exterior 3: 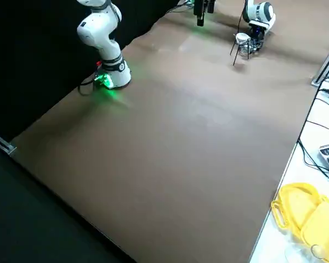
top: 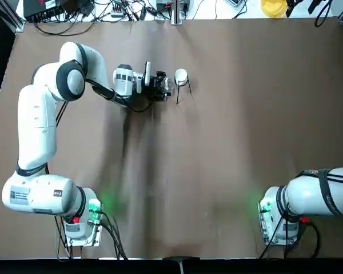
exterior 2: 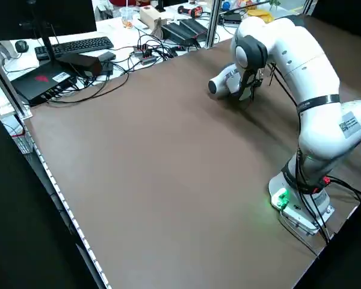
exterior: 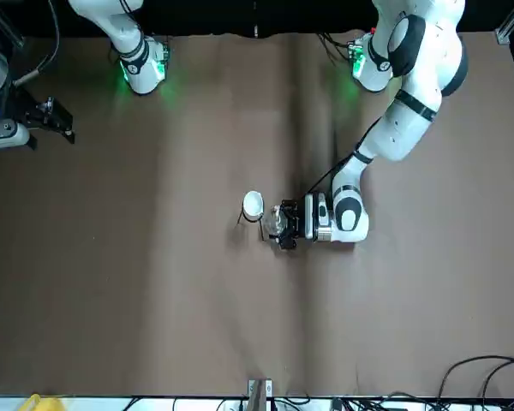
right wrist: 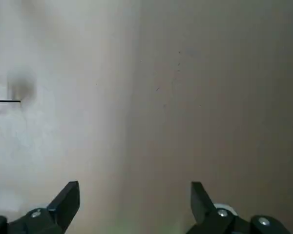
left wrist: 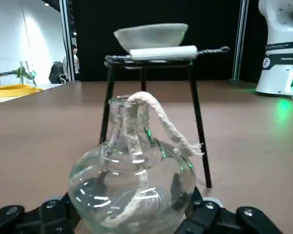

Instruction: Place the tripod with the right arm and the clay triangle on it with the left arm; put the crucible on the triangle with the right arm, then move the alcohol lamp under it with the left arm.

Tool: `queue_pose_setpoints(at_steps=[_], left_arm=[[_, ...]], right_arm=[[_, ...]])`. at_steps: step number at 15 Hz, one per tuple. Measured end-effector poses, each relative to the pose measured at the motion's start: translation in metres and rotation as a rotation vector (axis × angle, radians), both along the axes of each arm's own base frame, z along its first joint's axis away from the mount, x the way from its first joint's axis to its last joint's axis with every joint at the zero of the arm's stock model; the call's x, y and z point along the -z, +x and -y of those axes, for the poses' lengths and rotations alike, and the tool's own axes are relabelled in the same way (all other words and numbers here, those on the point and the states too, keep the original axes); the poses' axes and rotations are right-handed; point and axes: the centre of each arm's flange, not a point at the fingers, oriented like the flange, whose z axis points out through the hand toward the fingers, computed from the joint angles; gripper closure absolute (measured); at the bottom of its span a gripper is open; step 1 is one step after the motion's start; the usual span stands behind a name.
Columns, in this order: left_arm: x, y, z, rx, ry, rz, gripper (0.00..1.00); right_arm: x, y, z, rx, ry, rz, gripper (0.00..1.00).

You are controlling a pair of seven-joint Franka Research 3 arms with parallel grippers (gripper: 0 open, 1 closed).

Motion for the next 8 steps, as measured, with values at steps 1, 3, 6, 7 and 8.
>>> queue_pose_setpoints(at_steps=[1,3,6,7,8], left_arm=[[0.0018,-0.0025,-0.0004,0.003,0.001,0.007,0.20],[0.0029,-0.0042,-0.0002,0.006,0.001,0.012,0.20],[0.0024,-0.0057,0.0031,0.007,-0.002,0.010,0.21],[0.0022,-0.0069,0.0057,0.006,-0.004,0.008,0.21],[0.0021,-0.0085,0.0086,0.008,-0.006,0.006,0.21]], right_arm=[[0.0001,0.0000,0.0011,0.002,0.000,0.000,0.00],[0.0003,0.0001,0.0022,0.004,0.000,-0.001,0.00],[-0.0005,-0.0002,0.0022,0.004,0.000,0.000,0.00],[-0.0013,-0.0006,0.0023,0.004,0.001,0.001,0.00],[-0.0012,-0.0023,0.0028,0.006,0.000,-0.010,0.00]])
